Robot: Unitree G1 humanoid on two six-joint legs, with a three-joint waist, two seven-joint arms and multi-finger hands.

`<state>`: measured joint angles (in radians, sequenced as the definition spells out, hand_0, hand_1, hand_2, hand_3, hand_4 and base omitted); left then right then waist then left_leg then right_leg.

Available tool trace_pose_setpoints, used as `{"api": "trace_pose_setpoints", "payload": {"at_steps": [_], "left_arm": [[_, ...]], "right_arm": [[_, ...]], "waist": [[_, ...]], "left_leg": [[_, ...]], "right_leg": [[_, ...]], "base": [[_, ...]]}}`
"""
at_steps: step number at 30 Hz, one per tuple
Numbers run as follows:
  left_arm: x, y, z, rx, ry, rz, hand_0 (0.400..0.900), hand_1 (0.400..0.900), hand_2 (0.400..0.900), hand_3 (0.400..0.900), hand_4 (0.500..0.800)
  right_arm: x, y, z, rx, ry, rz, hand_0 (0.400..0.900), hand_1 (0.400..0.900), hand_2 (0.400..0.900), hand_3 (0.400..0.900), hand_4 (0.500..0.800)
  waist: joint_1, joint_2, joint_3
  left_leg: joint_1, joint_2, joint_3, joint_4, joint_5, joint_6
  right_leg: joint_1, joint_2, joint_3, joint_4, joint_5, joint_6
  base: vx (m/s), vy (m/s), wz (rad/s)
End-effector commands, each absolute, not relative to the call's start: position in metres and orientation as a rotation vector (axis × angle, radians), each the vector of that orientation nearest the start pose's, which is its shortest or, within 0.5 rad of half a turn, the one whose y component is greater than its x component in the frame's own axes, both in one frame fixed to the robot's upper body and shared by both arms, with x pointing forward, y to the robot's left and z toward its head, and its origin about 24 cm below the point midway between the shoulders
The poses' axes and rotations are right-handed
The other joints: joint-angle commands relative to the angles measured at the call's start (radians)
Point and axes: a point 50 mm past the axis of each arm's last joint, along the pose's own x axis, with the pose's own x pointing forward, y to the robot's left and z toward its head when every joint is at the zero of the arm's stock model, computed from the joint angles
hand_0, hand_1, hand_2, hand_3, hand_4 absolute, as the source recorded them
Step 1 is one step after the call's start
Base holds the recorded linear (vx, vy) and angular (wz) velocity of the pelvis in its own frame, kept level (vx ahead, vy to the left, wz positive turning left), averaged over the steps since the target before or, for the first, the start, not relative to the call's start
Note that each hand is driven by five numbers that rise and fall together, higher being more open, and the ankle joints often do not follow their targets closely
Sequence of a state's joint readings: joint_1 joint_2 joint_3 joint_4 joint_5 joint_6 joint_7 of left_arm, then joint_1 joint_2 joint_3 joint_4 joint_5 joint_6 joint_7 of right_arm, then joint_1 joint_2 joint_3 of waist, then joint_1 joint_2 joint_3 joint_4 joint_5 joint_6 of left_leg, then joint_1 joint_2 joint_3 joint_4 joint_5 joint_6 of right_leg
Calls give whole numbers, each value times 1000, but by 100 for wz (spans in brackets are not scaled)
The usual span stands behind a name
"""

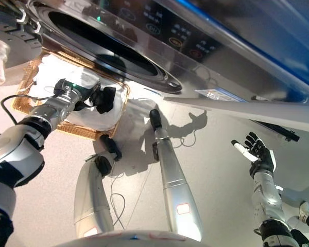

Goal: Put the clothes in the basket into the washing machine.

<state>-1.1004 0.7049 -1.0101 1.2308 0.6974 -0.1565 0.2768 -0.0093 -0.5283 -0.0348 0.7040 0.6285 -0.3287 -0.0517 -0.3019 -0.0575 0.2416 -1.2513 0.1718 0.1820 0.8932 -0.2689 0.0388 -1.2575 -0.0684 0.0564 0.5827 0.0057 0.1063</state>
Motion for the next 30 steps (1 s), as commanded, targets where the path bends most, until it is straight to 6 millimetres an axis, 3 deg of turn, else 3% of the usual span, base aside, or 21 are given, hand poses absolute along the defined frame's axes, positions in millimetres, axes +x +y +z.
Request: {"api": "trace_pose_setpoints", "payload": {"at_steps": [1, 5, 6, 8, 9, 12, 16, 17, 19, 22, 26, 30], "left_arm": [[390, 264, 131, 1841, -21, -6, 400, 400, 400, 400, 500], [393, 263, 135, 1513, 5, 160, 400, 400, 400, 400, 500], [393, 263, 134, 1512, 5, 161, 400, 400, 400, 400, 500], [387, 263, 118, 1344, 27, 199, 400, 400, 400, 400, 500], [385, 262, 113, 1295, 32, 204, 400, 400, 400, 400, 500], [381, 260, 104, 1037, 30, 290, 400, 400, 400, 400, 500], [363, 244, 56, 336, 137, 438, 400, 400, 400, 400, 500], [363, 241, 56, 278, 124, 457, 400, 400, 400, 400, 500], [361, 229, 43, -94, 160, 498, 400, 400, 400, 400, 500], [369, 204, 47, -346, 140, 492, 400, 400, 400, 400, 500], [383, 172, 68, -574, 89, 424, 400, 400, 400, 400, 500], [394, 135, 95, -711, 13, 312, 400, 400, 400, 400, 500]], "right_arm": [[189, -350, -26, -36, 243, -594, 900, 900, 900, 900, 800], [204, -334, -42, -13, 314, -602, 900, 900, 900, 900, 800], [204, -334, -42, -14, 313, -601, 900, 900, 900, 900, 800], [198, -327, -55, -22, 379, -598, 900, 900, 900, 900, 800], [195, -327, -56, -32, 388, -603, 900, 900, 900, 900, 800], [185, -324, -66, -22, 435, -619, 900, 900, 900, 900, 800], [175, -313, -83, 8, 524, -651, 900, 900, 900, 900, 800], [178, -310, -85, 11, 536, -651, 900, 900, 900, 900, 800], [184, -306, -87, 26, 558, -658, 900, 900, 900, 900, 800], [199, -296, -87, 38, 571, -640, 900, 900, 900, 900, 800], [222, -278, -84, 60, 566, -595, 900, 900, 900, 900, 800], [216, -276, -88, 58, 591, -582, 900, 900, 900, 900, 800]], "waist": [[12, 35, -44], [30, 34, -39], [28, 33, -35], [35, 25, -36], [27, 15, -34], [42, 8, -26], [77, 2, -16], [83, 2, -11], [97, 2, -7], [107, 2, -6], [107, -2, -16], [87, -14, -27]], "left_leg": [[98, -11, -98, -146, 48, -110], [206, -17, -91, -256, 98, -128], [214, -18, -90, -261, 100, -128], [310, -24, -89, -350, 137, -136], [339, -45, -82, -394, 180, -129], [457, -74, -88, -496, 222, -135], [617, -88, -94, -616, 268, -142], [640, -90, -97, -632, 273, -141], [689, -94, -101, -665, 285, -144], [745, -95, -96, -717, 303, -147], [771, -91, -86, -762, 321, -146], [780, -82, -80, -775, 322, -144]], "right_leg": [[86, 7, -61, -110, 17, 0], [184, -1, -73, -190, 49, 4], [190, -2, -72, -193, 50, 4], [287, -2, -74, -268, 74, 4], [318, -14, -73, -306, 107, 0], [436, -17, -81, -373, 116, 1], [596, -18, -107, -444, 118, 0], [619, -18, -111, -455, 118, 0], [672, -17, -117, -477, 120, -2], [724, -11, -124, -521, 134, -2], [748, -5, -118, -560, 153, 4], [749, 4, -106, -564, 158, 8]], "base": [[-15, -38, 17], [4, -38, 10], [25, -48, 6], [-17, -68, 14], [-61, -76, 27], [18, -93, 30], [79, -99, 20], [72, -67, 11], [62, -63, 11], [58, -46, 4], [40, -30, -4], [59, -28, -11]]}}
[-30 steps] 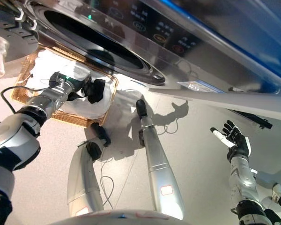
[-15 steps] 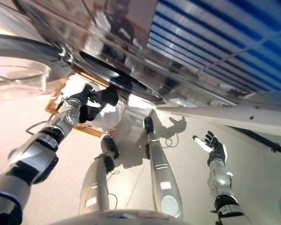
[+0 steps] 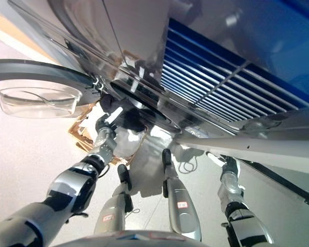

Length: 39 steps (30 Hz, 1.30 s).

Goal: Put the clothes in the basket into the washing machine.

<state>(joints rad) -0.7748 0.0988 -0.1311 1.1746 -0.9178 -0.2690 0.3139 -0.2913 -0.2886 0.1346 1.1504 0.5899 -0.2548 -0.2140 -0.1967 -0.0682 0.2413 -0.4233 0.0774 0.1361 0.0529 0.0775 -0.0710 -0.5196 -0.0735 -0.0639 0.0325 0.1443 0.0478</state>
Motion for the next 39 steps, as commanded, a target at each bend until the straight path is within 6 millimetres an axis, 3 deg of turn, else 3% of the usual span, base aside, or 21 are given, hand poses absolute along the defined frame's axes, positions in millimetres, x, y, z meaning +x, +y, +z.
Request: {"api": "trace_pose_setpoints", "payload": {"at_steps": [1, 7, 12, 13, 14, 18, 20, 24, 30, 32, 33, 35, 39], "left_arm": [[396, 129, 99, -721, 10, 300, 400, 400, 400, 400, 500], [405, 99, 144, -825, -101, 201, 400, 400, 400, 400, 500], [415, 118, 177, -712, -185, 208, 400, 400, 400, 400, 500], [416, 124, 180, -686, -192, 219, 541, 541, 541, 541, 585], [418, 131, 183, -665, -199, 229, 900, 900, 900, 900, 800], [421, 154, 186, -636, -193, 255, 900, 900, 900, 900, 800], [420, 156, 185, -624, -198, 255, 900, 900, 900, 900, 800], [418, 162, 168, -571, -150, 284, 900, 900, 900, 900, 800], [412, 180, 144, -143, -74, 328, 900, 900, 900, 900, 800], [407, 190, 123, 88, 13, 347, 900, 900, 900, 900, 800], [405, 194, 119, 100, 22, 358, 900, 900, 900, 900, 800], [392, 213, 86, 242, 157, 404, 900, 900, 900, 900, 800], [357, 233, 26, 295, 340, 418, 900, 900, 900, 900, 800]], "right_arm": [[212, -277, -91, 56, 603, -585, 900, 900, 900, 900, 800], [198, -277, -98, 55, 625, -593, 900, 900, 900, 900, 800], [196, -272, -99, 40, 616, -565, 900, 900, 900, 900, 800], [196, -271, -99, 41, 614, -562, 900, 900, 900, 900, 800], [197, -270, -99, 40, 610, -559, 900, 900, 900, 900, 800], [195, -270, -100, 40, 615, -556, 900, 900, 900, 900, 800], [188, -271, -103, 43, 629, -564, 900, 900, 900, 900, 800], [180, -272, -108, 38, 653, -574, 900, 900, 900, 900, 800], [183, -268, -107, 25, 643, -556, 900, 900, 900, 900, 800], [187, -267, -105, 15, 634, -544, 900, 900, 900, 900, 800], [189, -267, -104, 17, 630, -543, 900, 900, 900, 900, 800], [195, -265, -102, 16, 623, -535, 900, 900, 900, 900, 800], [203, -275, -98, 28, 630, -581, 900, 900, 900, 900, 800]], "waist": [[-23, -3, -28], [-55, -4, -39], [-79, -16, -50], [-83, -18, -53], [-87, -21, -57], [-97, -25, -69], [-94, -23, -75], [-84, -13, -85], [-63, 12, -95], [-54, 18, -95], [-49, 20, -94], [-40, 24, -96], [-7, 42, -106]], "left_leg": [[-44, 13, -33, 61, -24, -35], [-20, 26, -21, 3, -4, -39], [-16, 44, 1, -53, 24, -46], [-17, 46, 4, -61, 28, -47], [-19, 48, 7, -68, 32, -48], [-26, 55, 23, -94, 41, -51], [-32, 57, 22, -99, 46, -52], [-39, 53, 6, -105, 52, -52], [-30, 42, -14, -112, 52, -48], [-20, 35, -18, -115, 54, -47], [-12, 33, -21, -120, 53, -46], [8, 33, -27, -126, 55, -46], [56, 25, -39, -137, 54, -48]], "right_leg": [[11, 10, 16, -14, 19, 67], [0, 21, 29, -18, 19, 72], [-29, 35, 44, -34, 35, 80], [-35, 37, 45, -39, 39, 81], [-41, 40, 50, -44, 44, 85], [-61, 46, 73, -76, 69, 95], [-71, 45, 77, -79, 72, 94], [-74, 42, 75, -80, 66, 88], [-58, 30, 61, -82, 61, 86], [-44, 26, 54, -83, 64, 88], [-38, 26, 53, -85, 64, 90], [-18, 22, 46, -83, 63, 90], [40, 11, 24, -80, 50, 89]], "base": [[57, -6, -11], [65, 0, -14], [45, -6, -24], [40, -8, -23], [46, -1, -25], [39, 5, -19], [43, -5, -6], [38, -13, 9], [-1, 3, 12], [-29, 19, 5], [0, 0, 0], [-8, 2, 12], [20, 14, 26]]}}
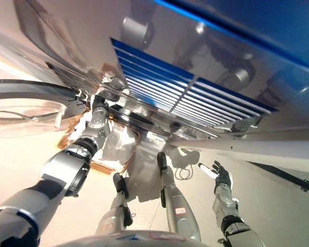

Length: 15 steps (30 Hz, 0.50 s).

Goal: Put the clothes in the basket into the washing machine.

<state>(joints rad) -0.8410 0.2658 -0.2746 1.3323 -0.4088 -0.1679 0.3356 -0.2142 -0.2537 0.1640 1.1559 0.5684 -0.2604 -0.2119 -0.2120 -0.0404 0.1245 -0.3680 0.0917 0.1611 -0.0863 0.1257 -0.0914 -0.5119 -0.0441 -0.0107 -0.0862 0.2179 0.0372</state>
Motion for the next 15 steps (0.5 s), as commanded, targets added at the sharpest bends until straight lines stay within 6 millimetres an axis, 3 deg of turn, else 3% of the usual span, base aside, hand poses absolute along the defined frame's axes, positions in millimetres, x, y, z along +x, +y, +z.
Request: {"api": "trace_pose_setpoints", "payload": {"at_steps": [1, 5, 7, 8, 11, 12, 13, 14, 15], "left_arm": [[341, 235, 2, 290, 413, 401, 900, 900, 900, 900, 800], [288, 233, -59, 247, 603, 303, 900, 900, 900, 900, 800], [276, 230, -69, 217, 627, 275, 900, 900, 900, 900, 800], [248, 226, -92, 145, 691, 245, 900, 900, 900, 900, 800], [207, 229, -116, 68, 779, 263, 900, 900, 900, 900, 800], [206, 229, -117, 68, 780, 263, 900, 900, 900, 900, 800], [186, 230, -127, 35, 829, 270, 900, 900, 900, 900, 800], [186, 230, -127, 36, 829, 270, 900, 900, 900, 900, 800], [164, 226, -138, 65, 896, 224, 900, 900, 900, 900, 800]], "right_arm": [[201, -278, -99, 20, 652, -587, 900, 900, 900, 900, 800], [194, -296, -99, 10, 721, -622, 900, 900, 900, 900, 800], [188, -302, -101, 9, 738, -626, 900, 900, 900, 900, 800], [172, -304, -109, 17, 793, -617, 900, 900, 900, 900, 800], [144, -297, -124, 44, 869, -588, 900, 900, 900, 900, 800], [144, -297, -124, 43, 870, -588, 900, 900, 900, 900, 800], [132, -294, -129, 60, 895, -575, 900, 900, 900, 900, 800], [132, -294, -129, 60, 896, -575, 900, 900, 900, 900, 800], [119, -283, -138, 47, 952, -515, 900, 900, 900, 900, 800]], "waist": [[20, 18, 7], [60, 31, -18], [66, 34, -27], [85, 41, -39], [115, 46, -54], [113, 46, -53], [129, 46, -64], [128, 46, -63], [142, 44, -77]], "left_leg": [[20, 8, -66, 1, 0, -27], [82, -1, -78, -1, -10, -27], [91, -6, -86, -1, -9, -26], [114, -11, -96, -1, -11, -24], [148, -20, -122, 0, -11, -20], [150, -20, -124, 0, -11, -20], [168, -24, -137, 3, -13, -18], [170, -24, -138, 3, -13, -18], [191, -26, -150, 5, -18, -16]], "right_leg": [[56, -22, -37, 40, -31, 99], [136, -30, -58, 42, -54, 95], [151, -34, -66, 43, -57, 95], [185, -40, -81, 46, -70, 92], [237, -48, -110, 51, -89, 87], [240, -48, -112, 50, -90, 87], [267, -50, -128, 51, -99, 88], [270, -50, -129, 50, -99, 88], [303, -55, -143, 51, -107, 88]], "base": [[40, 15, 30], [28, 2, 28], [-8, 1, 30], [-23, -4, 47], [-28, -9, 41], [-30, -18, 40], [-19, -8, 22], [-35, -11, 40], [-26, 2, 28]]}}
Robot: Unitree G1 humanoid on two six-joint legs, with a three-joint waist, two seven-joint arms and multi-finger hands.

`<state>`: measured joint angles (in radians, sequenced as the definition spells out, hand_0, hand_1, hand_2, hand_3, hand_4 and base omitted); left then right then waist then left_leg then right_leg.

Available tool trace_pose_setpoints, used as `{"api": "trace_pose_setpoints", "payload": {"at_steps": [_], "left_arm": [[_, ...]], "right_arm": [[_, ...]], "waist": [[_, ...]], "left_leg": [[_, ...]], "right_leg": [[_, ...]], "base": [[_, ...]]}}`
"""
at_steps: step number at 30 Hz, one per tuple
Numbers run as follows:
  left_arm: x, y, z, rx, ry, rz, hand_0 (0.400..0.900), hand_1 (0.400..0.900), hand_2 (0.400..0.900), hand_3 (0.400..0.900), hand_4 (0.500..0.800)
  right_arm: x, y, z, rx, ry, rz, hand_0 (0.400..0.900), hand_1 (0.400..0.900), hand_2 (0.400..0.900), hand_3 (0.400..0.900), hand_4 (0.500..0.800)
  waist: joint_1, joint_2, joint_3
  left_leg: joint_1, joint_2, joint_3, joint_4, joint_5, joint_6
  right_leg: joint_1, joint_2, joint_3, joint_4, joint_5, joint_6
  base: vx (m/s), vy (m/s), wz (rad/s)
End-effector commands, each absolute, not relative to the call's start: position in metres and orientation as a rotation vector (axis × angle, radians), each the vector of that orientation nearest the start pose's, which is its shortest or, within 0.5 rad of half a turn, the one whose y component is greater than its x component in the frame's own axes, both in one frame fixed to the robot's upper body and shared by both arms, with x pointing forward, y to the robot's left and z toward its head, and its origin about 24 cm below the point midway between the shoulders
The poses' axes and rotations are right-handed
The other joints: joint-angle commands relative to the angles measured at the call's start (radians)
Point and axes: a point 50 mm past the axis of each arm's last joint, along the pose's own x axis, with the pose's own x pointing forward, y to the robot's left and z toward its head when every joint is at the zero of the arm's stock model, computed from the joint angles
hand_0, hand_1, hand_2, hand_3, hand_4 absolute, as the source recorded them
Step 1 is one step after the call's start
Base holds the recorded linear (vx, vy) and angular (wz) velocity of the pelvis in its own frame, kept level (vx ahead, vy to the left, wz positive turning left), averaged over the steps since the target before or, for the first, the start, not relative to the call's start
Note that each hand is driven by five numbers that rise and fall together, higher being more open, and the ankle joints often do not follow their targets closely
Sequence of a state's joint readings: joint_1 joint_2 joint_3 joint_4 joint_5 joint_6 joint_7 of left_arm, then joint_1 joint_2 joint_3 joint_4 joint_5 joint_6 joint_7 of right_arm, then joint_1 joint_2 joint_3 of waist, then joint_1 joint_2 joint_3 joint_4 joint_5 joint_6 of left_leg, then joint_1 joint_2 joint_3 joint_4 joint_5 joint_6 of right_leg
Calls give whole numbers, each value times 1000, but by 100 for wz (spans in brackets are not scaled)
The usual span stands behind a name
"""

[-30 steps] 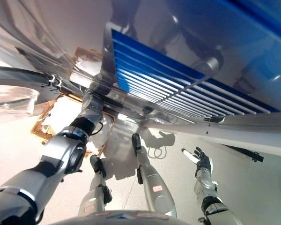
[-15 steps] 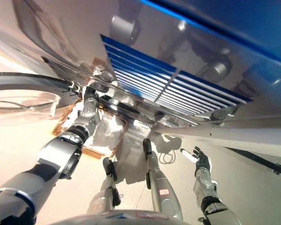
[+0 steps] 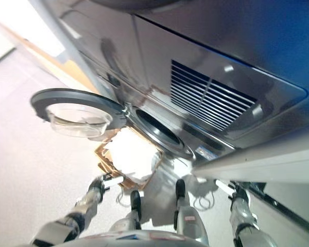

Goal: Put the clothes in the basket into the washing machine.

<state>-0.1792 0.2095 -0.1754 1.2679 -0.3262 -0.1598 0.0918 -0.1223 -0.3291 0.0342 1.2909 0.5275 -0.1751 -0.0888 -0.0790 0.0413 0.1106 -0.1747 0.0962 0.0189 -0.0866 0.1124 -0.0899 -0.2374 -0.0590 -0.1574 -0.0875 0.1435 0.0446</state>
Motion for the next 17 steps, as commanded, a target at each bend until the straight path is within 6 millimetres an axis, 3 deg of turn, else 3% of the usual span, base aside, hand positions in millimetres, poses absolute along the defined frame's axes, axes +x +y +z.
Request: {"api": "trace_pose_setpoints", "payload": {"at_steps": [1, 8, 17], "left_arm": [[154, 223, -143, 86, 932, 189, 900, 900, 900, 900, 800], [105, 212, -162, 259, 1106, -22, 900, 900, 900, 900, 800], [98, 214, -163, 277, 1120, -51, 900, 900, 900, 900, 800]], "right_arm": [[112, -279, -142, 37, 984, -487, 900, 900, 900, 900, 800], [68, -262, -158, -94, 1190, -312, 900, 900, 900, 900, 800], [61, -249, -163, -112, 1225, -226, 900, 900, 900, 900, 800]], "waist": [[13, -37, -69], [33, -41, -121], [46, -53, -164]], "left_leg": [[10, -33, -10, 6, -7, -16], [76, -46, -33, 8, -34, -2], [130, -57, -49, 3, -58, 9]], "right_leg": [[43, -41, -2, 53, -35, 82], [128, -51, -32, 60, -62, 86], [195, -64, -56, 57, -78, 90]], "base": [[-26, 3, 37], [-17, 29, 19], [12, 20, 13]]}}
